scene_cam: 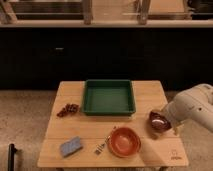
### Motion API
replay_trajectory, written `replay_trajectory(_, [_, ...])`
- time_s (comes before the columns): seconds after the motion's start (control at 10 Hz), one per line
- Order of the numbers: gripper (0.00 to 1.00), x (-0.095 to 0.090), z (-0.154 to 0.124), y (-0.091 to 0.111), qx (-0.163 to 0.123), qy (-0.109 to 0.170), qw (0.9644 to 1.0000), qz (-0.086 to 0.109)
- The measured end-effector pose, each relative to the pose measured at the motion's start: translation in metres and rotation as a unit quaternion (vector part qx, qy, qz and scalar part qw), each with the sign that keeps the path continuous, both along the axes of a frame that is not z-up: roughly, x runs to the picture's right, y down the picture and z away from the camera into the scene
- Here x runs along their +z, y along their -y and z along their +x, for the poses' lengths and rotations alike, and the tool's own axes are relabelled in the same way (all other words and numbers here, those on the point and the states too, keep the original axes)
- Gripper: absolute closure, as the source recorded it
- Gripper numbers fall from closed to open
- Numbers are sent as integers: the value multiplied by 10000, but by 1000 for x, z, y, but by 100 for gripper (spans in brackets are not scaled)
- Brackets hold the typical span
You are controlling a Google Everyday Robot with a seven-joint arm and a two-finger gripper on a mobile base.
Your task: Stack bowls into tray
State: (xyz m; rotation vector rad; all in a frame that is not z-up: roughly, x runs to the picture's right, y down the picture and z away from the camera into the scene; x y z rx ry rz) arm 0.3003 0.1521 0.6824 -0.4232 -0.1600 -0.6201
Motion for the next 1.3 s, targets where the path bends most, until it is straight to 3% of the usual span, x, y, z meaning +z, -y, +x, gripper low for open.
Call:
replay_trajectory(0.6, [20,37,24,-9,-407,336,9986,104])
replay_trajectory(1.3, [20,79,62,-30,-264,311,9992,-55])
